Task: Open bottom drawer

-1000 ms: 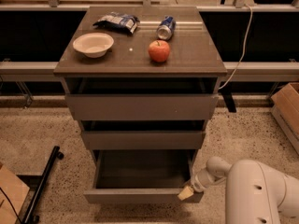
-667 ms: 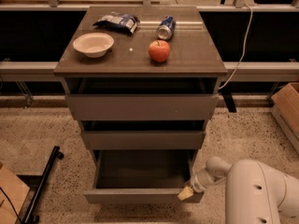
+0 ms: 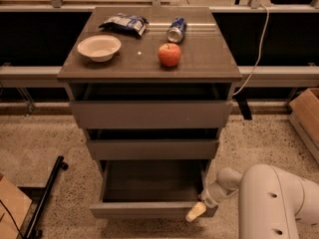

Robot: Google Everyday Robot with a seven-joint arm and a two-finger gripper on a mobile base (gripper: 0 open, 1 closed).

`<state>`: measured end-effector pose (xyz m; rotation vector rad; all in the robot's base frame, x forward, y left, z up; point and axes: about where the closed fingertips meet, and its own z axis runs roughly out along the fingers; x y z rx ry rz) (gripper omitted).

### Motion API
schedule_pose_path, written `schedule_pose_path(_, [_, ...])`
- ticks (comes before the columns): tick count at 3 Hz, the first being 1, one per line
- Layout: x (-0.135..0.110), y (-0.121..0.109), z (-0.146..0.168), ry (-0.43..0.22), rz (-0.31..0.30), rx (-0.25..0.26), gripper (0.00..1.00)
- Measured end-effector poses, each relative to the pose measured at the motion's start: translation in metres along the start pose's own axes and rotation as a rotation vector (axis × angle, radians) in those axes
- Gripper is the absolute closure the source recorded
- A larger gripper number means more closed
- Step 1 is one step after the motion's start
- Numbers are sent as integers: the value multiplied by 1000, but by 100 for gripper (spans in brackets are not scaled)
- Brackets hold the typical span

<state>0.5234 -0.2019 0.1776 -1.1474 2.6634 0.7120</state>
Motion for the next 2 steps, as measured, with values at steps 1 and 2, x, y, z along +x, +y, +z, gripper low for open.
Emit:
schedule_pose_path(1, [-3,5,4,0,0,0,0])
schedule_pose_path(2, [-4,6,4,0,0,0,0])
